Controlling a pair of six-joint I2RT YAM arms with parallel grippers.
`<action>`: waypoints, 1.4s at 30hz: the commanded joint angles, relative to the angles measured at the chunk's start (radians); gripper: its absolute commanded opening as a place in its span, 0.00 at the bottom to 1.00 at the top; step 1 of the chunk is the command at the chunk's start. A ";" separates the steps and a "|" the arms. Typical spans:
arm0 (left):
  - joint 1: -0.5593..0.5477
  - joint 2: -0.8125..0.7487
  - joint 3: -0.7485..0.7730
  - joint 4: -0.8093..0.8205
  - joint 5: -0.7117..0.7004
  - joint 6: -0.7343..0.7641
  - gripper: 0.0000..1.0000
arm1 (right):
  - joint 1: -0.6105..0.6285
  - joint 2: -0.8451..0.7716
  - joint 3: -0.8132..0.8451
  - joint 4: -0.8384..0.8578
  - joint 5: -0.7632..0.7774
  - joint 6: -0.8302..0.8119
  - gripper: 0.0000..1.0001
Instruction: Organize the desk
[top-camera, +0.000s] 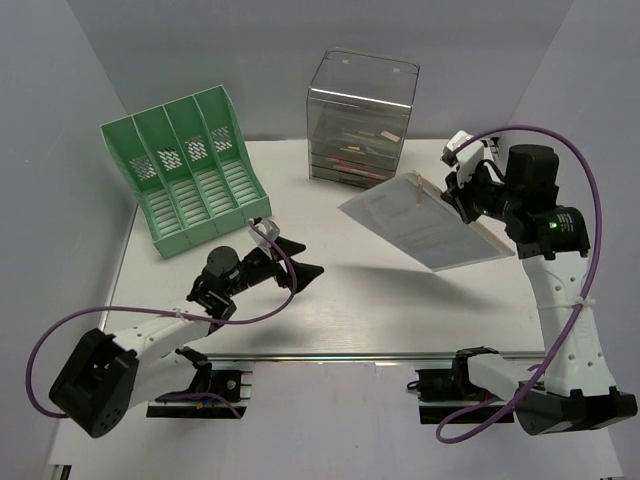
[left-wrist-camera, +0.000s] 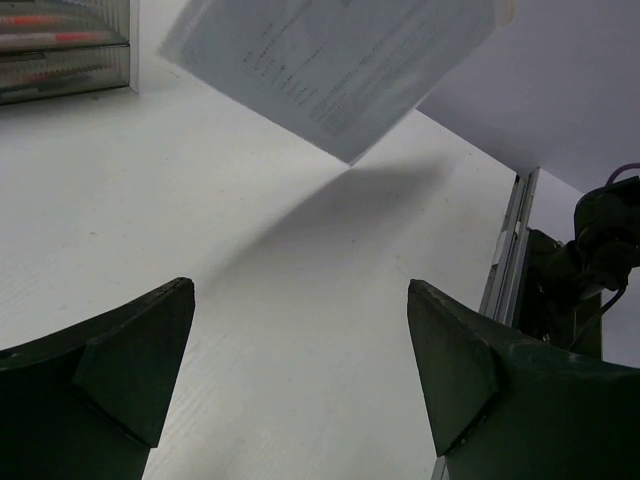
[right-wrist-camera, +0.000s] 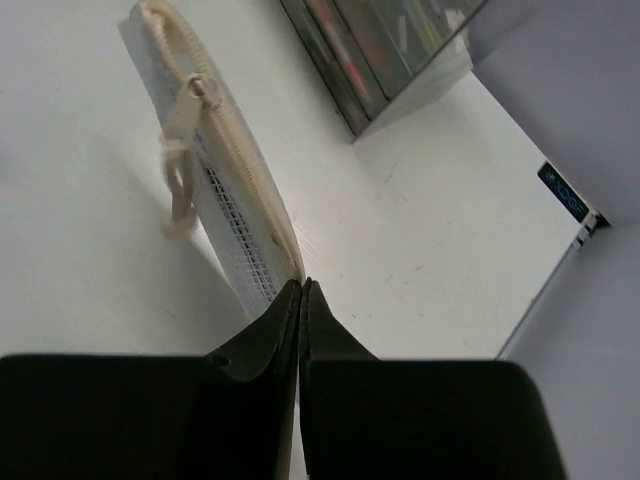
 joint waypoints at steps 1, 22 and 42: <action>-0.004 0.051 0.000 0.253 0.045 -0.053 0.96 | 0.001 0.005 0.100 -0.009 -0.141 0.066 0.00; -0.014 0.539 0.158 0.919 -0.002 -0.208 0.98 | 0.001 -0.039 0.180 -0.011 -0.427 0.220 0.00; -0.055 0.545 0.316 1.156 0.091 -0.440 0.86 | -0.002 -0.072 0.110 0.031 -0.471 0.281 0.00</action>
